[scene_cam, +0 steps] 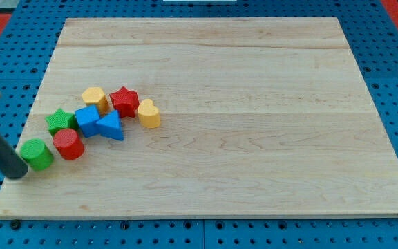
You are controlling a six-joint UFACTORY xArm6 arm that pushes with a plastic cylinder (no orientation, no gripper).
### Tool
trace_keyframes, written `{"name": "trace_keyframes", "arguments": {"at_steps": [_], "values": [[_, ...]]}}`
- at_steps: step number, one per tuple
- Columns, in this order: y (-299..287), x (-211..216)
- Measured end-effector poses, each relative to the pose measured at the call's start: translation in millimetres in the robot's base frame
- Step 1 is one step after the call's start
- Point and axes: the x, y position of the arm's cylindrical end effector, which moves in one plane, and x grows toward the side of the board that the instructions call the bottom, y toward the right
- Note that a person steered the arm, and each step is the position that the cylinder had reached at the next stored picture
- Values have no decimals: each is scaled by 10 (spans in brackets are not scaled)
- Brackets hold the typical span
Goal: Slide the red circle into the blue triangle
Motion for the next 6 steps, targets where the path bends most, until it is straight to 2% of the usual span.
{"name": "trace_keyframes", "arguments": {"at_steps": [1, 2, 3, 4, 6], "values": [[702, -250], [1103, -250], [1054, 264], [1760, 103], [1387, -67]]}}
